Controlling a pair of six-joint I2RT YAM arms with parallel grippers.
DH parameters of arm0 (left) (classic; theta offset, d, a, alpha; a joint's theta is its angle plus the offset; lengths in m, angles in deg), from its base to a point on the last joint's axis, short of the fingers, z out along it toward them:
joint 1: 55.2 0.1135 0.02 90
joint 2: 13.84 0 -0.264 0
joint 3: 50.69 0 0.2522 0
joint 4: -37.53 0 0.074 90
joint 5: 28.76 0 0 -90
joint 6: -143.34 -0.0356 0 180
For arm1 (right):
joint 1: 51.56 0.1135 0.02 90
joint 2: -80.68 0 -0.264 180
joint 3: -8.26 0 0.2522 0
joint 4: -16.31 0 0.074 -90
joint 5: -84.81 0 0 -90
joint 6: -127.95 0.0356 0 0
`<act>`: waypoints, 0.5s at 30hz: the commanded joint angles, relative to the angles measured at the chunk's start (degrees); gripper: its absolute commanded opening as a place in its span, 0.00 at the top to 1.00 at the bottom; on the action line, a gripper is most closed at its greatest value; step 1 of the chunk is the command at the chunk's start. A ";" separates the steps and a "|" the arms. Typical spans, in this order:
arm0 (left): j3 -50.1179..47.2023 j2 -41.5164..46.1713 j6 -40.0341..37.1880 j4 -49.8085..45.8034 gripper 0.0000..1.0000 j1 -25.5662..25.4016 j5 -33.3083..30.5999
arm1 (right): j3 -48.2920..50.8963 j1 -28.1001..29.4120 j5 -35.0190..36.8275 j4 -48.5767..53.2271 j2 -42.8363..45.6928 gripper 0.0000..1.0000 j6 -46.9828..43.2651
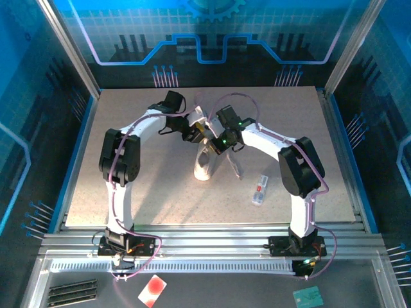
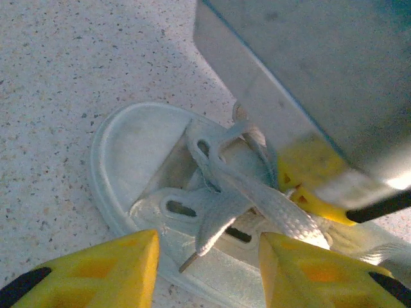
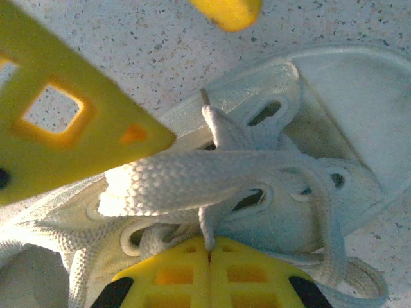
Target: Tie the shoes
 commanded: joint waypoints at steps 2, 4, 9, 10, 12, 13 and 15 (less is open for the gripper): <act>3.68 -2.60 -5.28 -5.98 0.55 -1.77 -0.87 | -2.26 -0.09 -1.45 0.72 -1.10 1.00 -0.94; 4.64 -3.45 -6.45 -7.05 0.55 -2.00 -1.05 | -2.41 -0.06 -1.45 0.86 -1.19 1.00 -1.01; 7.83 -5.82 -13.91 -12.88 0.52 -2.70 -0.60 | -2.80 -0.22 -1.11 1.42 -1.53 1.00 -1.43; 8.54 -6.33 -15.37 -14.24 0.51 -2.71 -0.38 | -2.89 -0.31 -0.91 1.55 -1.59 1.00 -1.42; 10.24 -7.44 -17.44 -17.29 0.50 -2.71 -0.39 | -3.24 -0.52 -0.67 1.65 -1.62 1.00 -1.24; 11.14 -7.93 -18.09 -18.61 0.49 -2.71 -0.54 | -3.42 -0.58 -0.58 1.56 -1.62 1.00 -1.25; 12.01 -8.53 -19.00 -20.04 0.49 -2.62 -0.76 | -3.81 -0.73 -0.69 1.39 -1.62 1.00 -1.21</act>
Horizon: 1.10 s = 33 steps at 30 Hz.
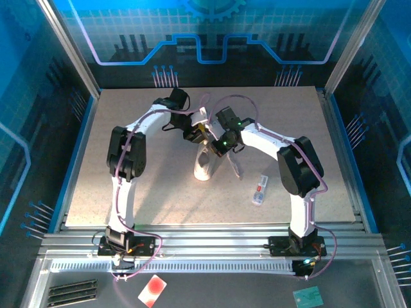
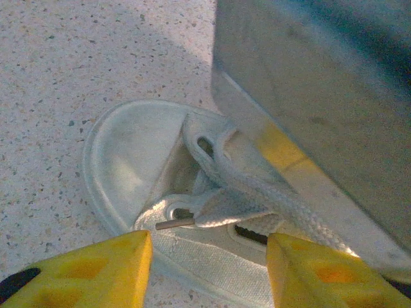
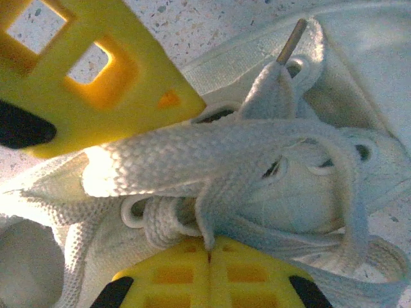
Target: Tie the shoes
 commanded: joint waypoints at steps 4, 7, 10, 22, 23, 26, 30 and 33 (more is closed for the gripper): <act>1.74 -2.56 -7.92 -8.48 0.48 -1.88 1.05 | -4.60 -0.96 -0.94 -2.14 -0.94 1.00 0.34; 1.91 -2.91 -8.16 -7.57 0.48 -1.88 0.73 | -5.17 -1.05 -0.60 -2.39 -0.64 1.00 0.39; 1.63 -2.95 -8.25 -5.38 0.47 -1.88 0.88 | -5.13 -1.30 -0.17 -3.04 -0.33 1.00 0.52; -3.70 -0.45 -4.01 8.24 0.42 2.92 5.54 | -3.21 -3.12 -3.35 -4.68 1.62 1.00 -0.15; -3.68 -0.37 -3.68 8.63 0.41 3.60 6.10 | -2.59 -3.18 -3.54 -5.22 2.09 1.00 -0.45; -3.87 -0.11 -4.74 8.54 0.41 4.68 5.83 | -0.93 -3.43 -4.65 -6.67 3.24 1.00 -1.29; -5.04 0.44 -8.50 8.41 0.41 5.68 6.04 | -1.25 -3.85 -4.77 -6.35 3.15 1.00 -1.70; -6.95 0.78 -13.40 8.87 0.40 5.68 5.98 | -2.32 -4.12 -4.55 -5.50 2.10 1.00 -1.77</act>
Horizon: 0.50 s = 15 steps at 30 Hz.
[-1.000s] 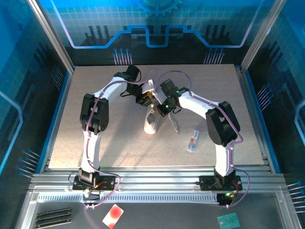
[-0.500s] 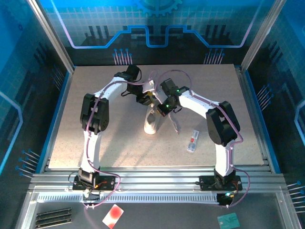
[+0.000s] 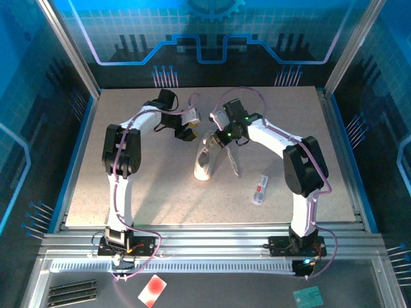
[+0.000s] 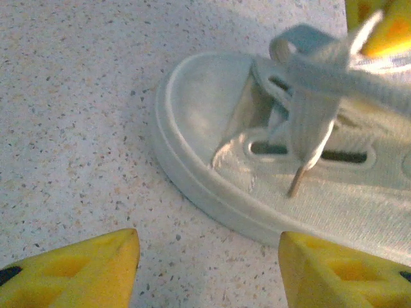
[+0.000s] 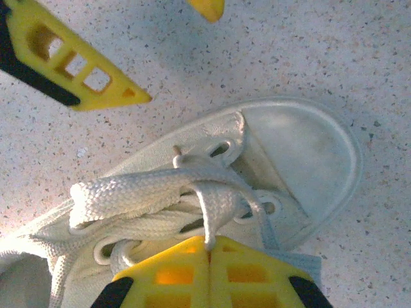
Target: Tie the shoes
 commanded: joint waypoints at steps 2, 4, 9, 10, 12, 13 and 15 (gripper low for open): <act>-1.84 1.28 -6.18 0.18 0.40 -0.43 3.11 | -1.63 -0.55 -1.48 -0.26 0.07 1.00 -0.90; -2.48 1.13 -6.65 1.02 0.40 -0.91 2.99 | -2.22 -0.58 -1.55 -0.17 -0.38 1.00 -0.96; -3.01 0.70 -7.04 0.54 0.39 -2.32 4.20 | -2.49 -0.57 -1.91 0.10 -0.89 1.00 -1.18; -2.87 0.56 -7.11 0.00 0.39 -2.53 4.71 | -2.33 -0.53 -1.98 0.10 -0.86 1.00 -1.18; -2.62 0.39 -6.97 -0.60 0.39 -2.90 5.53 | -2.21 -0.56 -2.13 -0.01 -0.89 1.00 -1.18; -2.47 0.47 -6.72 -0.47 0.39 -2.96 5.99 | -2.08 -0.53 -2.32 0.10 -0.99 1.00 -1.18; -2.17 0.69 -6.15 -0.46 0.39 -2.99 7.14 | -1.89 -0.54 -2.52 0.10 -1.11 1.00 -1.18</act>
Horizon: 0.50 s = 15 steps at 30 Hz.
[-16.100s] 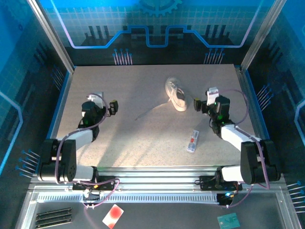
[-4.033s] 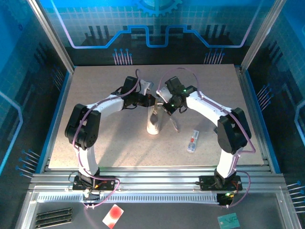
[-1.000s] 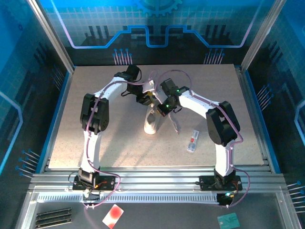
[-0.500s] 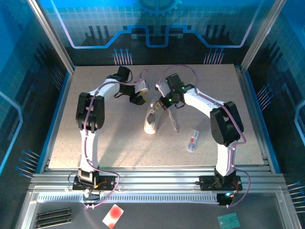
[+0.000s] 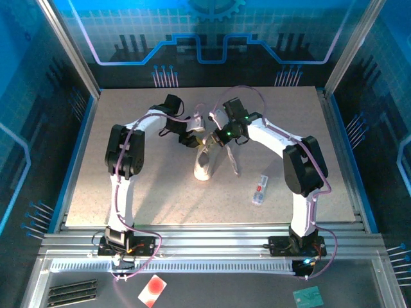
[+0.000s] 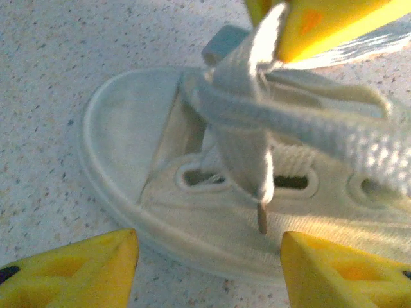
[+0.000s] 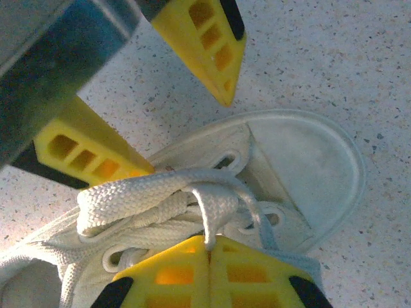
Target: Tie the shoes
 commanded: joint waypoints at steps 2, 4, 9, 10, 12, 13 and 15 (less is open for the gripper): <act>1.31 0.82 -1.06 -2.28 0.40 -0.17 6.01 | -0.76 -0.42 -1.20 -0.19 -0.85 1.00 -0.75; 2.36 0.76 -1.34 -3.63 0.40 -0.17 6.75 | -0.48 -0.41 -1.10 -0.54 -0.86 1.00 -0.49; 4.30 0.22 -1.57 -6.00 0.42 -0.33 8.26 | -0.49 -0.07 -1.77 -1.34 -1.51 1.00 -0.20; 4.65 -0.15 -1.51 -6.40 0.42 -0.40 8.48 | -0.58 0.02 -1.93 -1.48 -1.75 1.00 -0.05; 5.09 -0.64 -1.61 -6.84 0.42 -0.76 7.84 | -0.68 0.15 -2.15 -1.61 -1.99 1.00 0.04; 5.32 -0.93 -1.57 -6.77 0.42 -1.03 7.29 | -0.74 0.21 -2.24 -1.78 -2.00 1.00 0.09; 5.64 -1.48 -1.49 -6.62 0.43 -1.37 6.43 | -0.69 0.36 -2.46 -2.13 -1.99 1.00 0.22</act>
